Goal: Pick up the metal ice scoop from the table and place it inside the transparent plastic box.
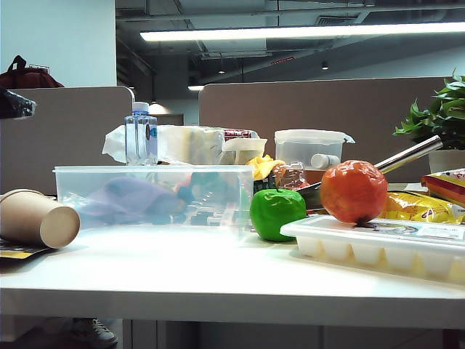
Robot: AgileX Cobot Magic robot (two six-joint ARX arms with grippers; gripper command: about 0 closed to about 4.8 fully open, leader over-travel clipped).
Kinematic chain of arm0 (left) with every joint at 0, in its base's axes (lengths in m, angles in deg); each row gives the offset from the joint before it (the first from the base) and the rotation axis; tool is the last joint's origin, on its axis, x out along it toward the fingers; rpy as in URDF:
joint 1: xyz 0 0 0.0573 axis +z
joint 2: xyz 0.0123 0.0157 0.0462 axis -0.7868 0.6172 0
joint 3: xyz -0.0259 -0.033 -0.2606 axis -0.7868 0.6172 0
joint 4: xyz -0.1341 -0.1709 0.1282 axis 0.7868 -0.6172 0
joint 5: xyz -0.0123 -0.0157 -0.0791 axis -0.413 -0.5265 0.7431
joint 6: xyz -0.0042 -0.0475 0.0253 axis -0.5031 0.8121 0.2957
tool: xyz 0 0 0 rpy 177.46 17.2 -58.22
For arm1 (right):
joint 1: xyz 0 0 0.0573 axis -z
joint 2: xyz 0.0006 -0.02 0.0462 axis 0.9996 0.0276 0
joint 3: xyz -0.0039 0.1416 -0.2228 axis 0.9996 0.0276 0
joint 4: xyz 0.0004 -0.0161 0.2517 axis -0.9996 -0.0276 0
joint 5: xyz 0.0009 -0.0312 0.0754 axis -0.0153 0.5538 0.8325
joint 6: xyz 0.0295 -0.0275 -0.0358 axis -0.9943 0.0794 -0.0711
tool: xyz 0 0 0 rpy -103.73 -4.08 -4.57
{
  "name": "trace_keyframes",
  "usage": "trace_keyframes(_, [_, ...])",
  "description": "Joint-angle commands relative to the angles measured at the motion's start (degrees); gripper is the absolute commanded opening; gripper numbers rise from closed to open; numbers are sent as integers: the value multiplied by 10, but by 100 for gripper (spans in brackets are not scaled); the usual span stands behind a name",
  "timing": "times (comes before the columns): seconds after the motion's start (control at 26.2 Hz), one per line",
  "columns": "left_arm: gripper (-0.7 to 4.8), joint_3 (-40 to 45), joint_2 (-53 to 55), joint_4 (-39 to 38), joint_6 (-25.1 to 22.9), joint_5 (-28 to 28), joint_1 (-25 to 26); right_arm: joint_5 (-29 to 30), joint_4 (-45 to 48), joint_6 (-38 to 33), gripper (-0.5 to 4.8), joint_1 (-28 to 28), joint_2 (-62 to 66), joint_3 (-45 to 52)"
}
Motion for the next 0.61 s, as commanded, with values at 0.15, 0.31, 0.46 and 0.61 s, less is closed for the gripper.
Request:
trace_keyframes(0.15, [-5,-2,0,3,0,1,0,26,146,-36,401,0,202,-55])
trace_keyframes(0.31, [-5,-2,0,3,0,1,0,37,197,-40,402,0,329,-119])
trace_keyframes(0.46, [-5,-2,0,3,0,1,-1,36,211,-40,402,1,445,-188])
trace_keyframes(0.61, [-5,-1,0,3,0,1,-1,58,217,-40,402,0,533,-249])
